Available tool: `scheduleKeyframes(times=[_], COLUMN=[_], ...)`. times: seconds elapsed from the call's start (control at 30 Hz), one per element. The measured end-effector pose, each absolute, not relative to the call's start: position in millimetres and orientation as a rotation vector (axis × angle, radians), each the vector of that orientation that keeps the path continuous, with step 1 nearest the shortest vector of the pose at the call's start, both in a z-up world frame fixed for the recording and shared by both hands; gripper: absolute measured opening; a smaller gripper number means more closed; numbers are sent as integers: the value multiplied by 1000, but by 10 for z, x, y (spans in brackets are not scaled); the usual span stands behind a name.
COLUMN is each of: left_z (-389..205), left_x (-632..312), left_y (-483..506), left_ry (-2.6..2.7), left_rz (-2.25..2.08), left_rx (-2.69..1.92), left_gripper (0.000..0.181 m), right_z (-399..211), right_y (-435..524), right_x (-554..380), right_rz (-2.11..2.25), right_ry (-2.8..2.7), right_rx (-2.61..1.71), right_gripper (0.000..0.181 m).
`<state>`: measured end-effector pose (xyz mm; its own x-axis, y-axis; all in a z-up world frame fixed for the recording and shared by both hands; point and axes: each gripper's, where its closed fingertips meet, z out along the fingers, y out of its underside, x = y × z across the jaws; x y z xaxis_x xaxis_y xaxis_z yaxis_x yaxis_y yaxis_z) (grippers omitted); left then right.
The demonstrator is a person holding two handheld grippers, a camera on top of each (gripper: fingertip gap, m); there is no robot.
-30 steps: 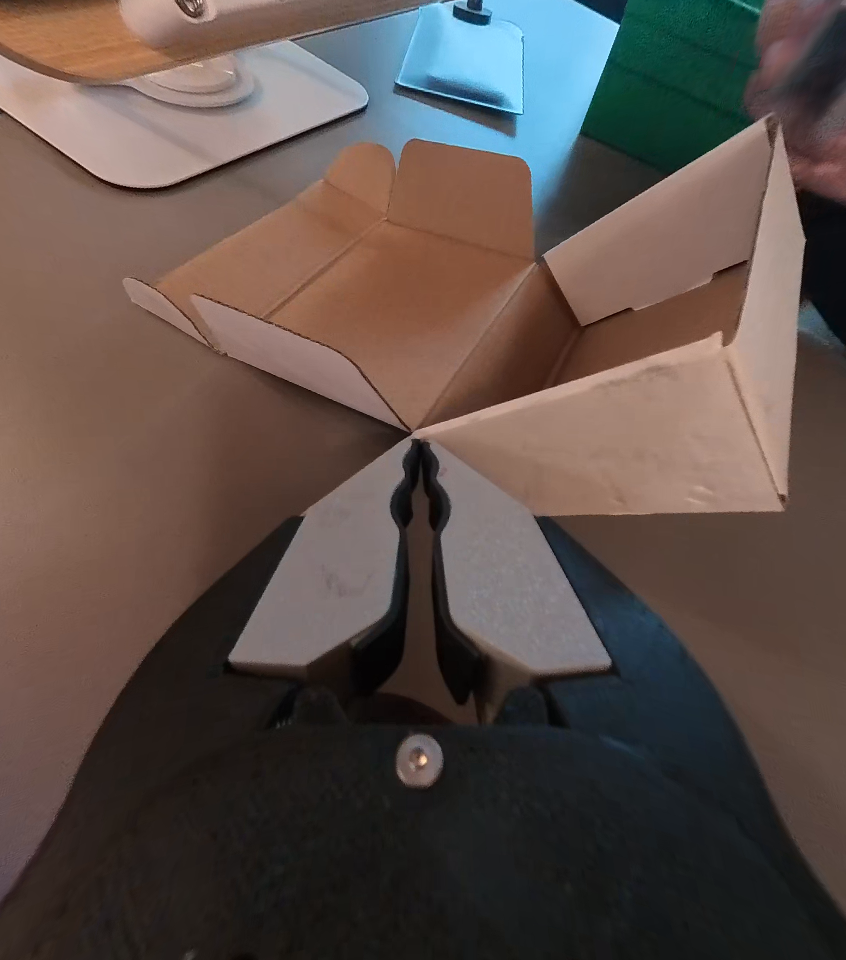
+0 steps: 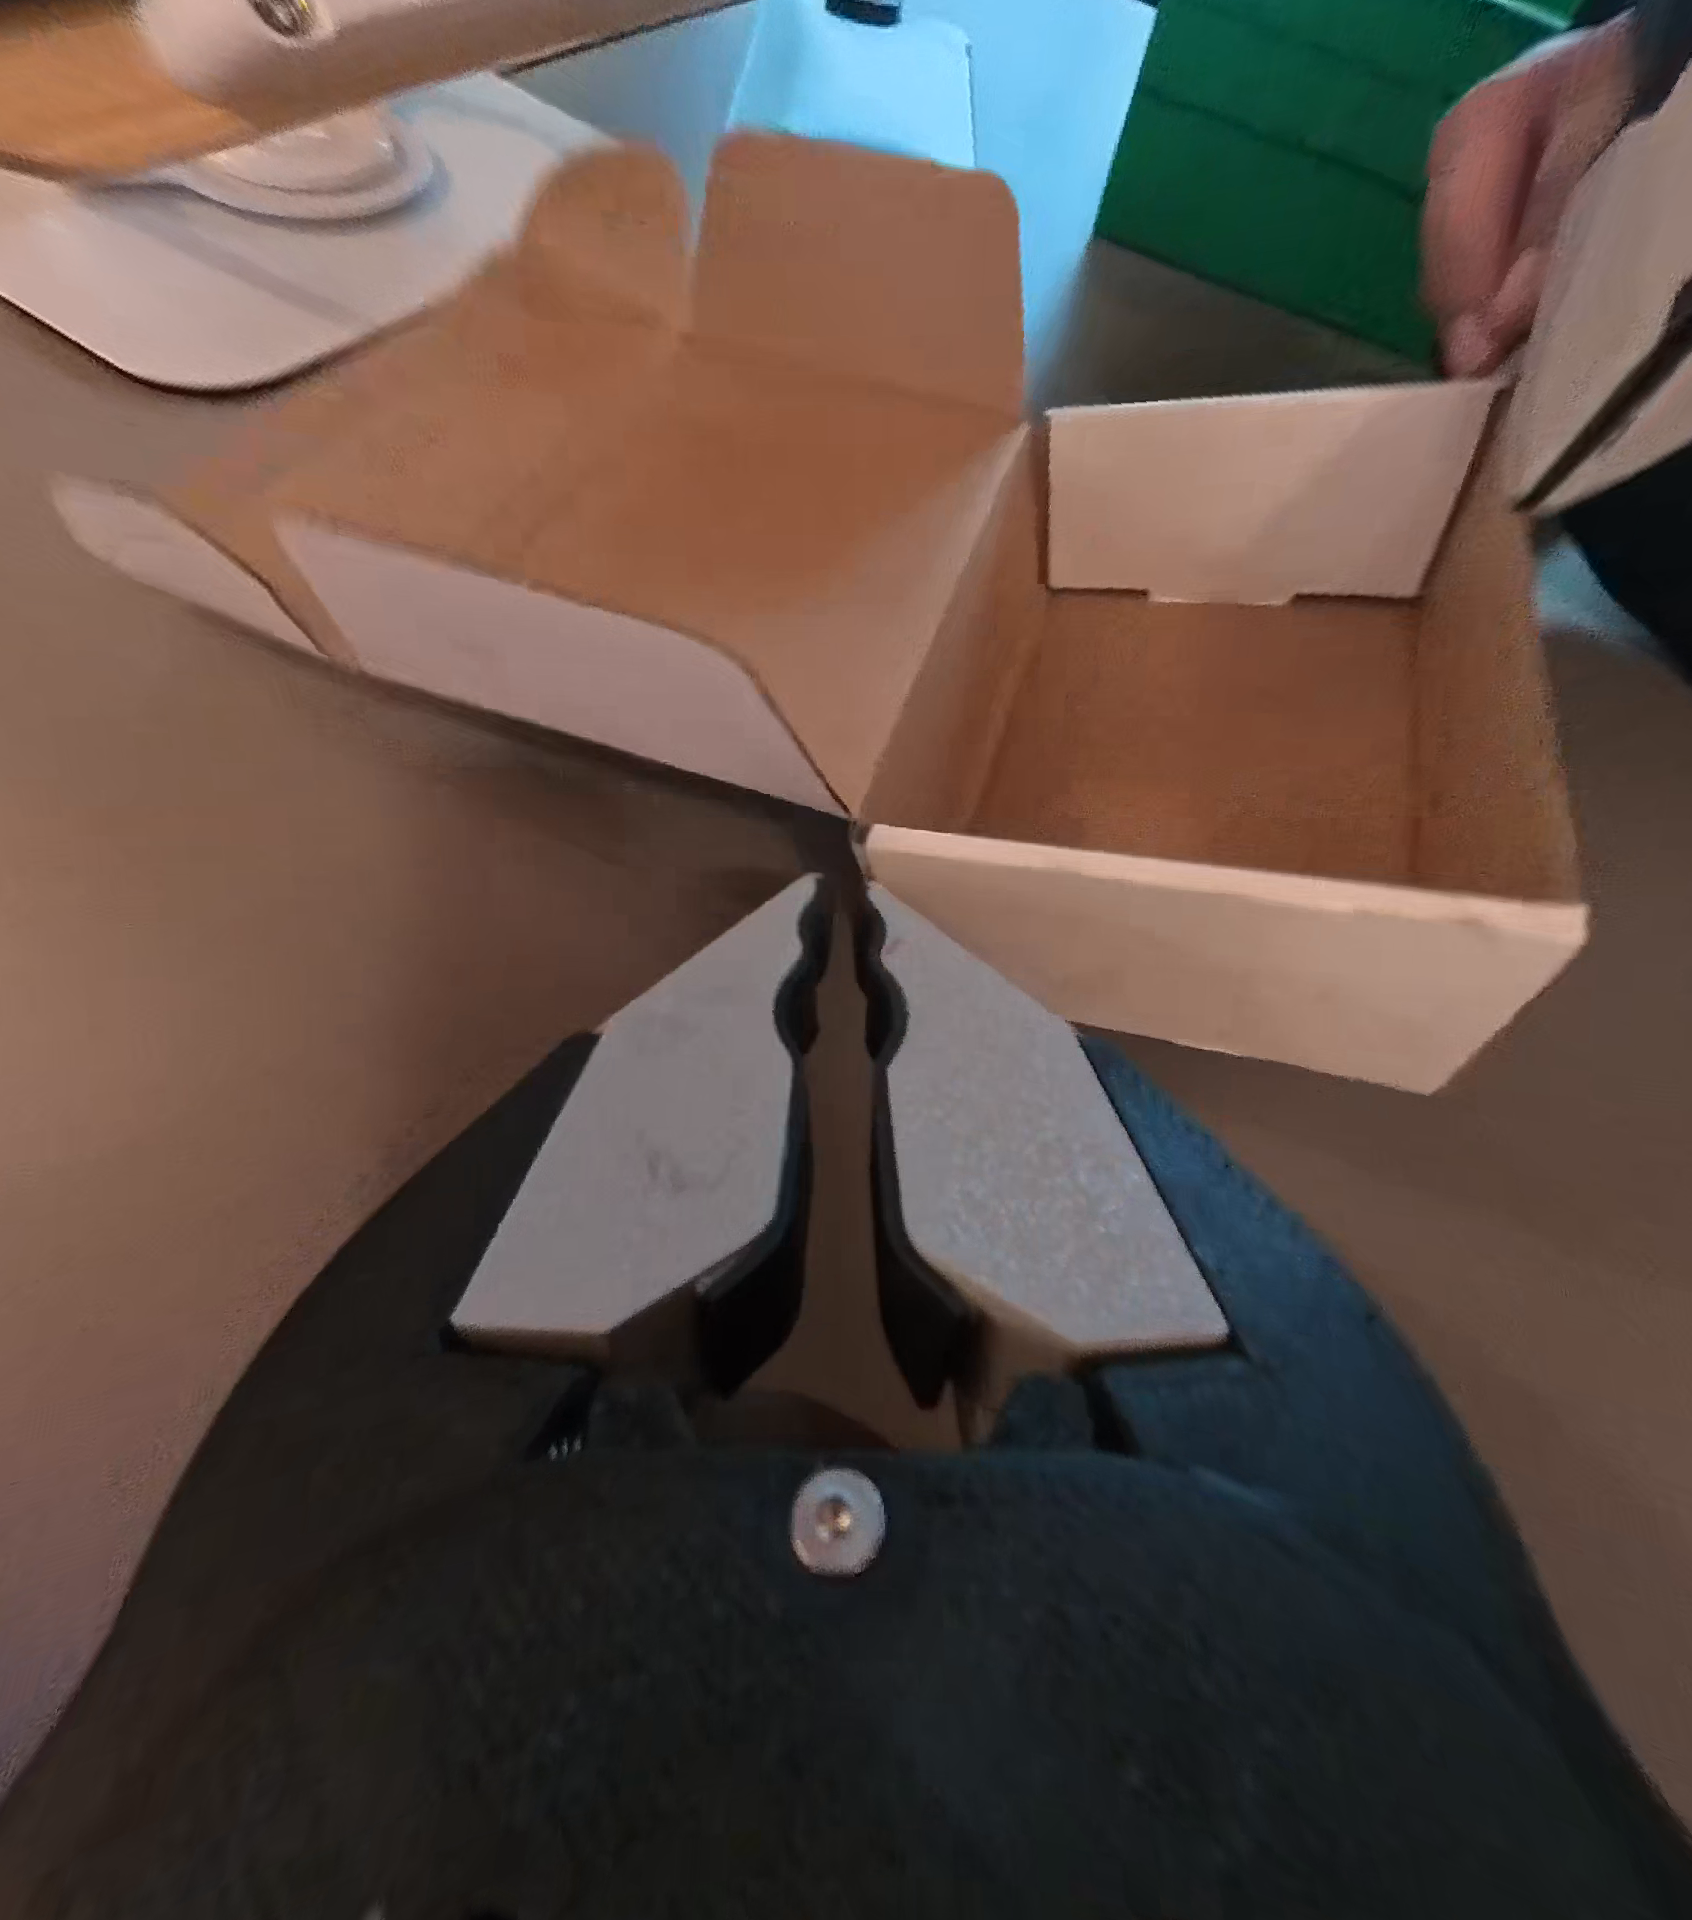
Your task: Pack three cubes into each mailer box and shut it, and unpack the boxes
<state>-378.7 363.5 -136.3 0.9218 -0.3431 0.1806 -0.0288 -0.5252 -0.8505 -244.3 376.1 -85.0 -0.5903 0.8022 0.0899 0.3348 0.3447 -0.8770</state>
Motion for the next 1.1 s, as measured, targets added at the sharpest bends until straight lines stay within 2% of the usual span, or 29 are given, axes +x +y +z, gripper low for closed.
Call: scheduleKeyframes(times=[0.13, 0.77, 1.1], left_z=[-1415, -1412, -1377], left_x=[-3753, -3417, -3524], left_y=[3640, 3811, 3790], left_ry=[287, 510, 447], left_rz=[-396, -133, -169], left_rx=[-2128, -2073, -2068], left_gripper=[2, 2, 3], right_z=[-1203, -1133, -932], right_y=[3662, 3546, 4001], right_x=[-2326, -2279, -2339], right_rz=[1116, 1148, 1107], right_ry=[-2318, -2339, -2121], right_rx=[-1051, -934, -1067], right_gripper=[0, 0, 0])
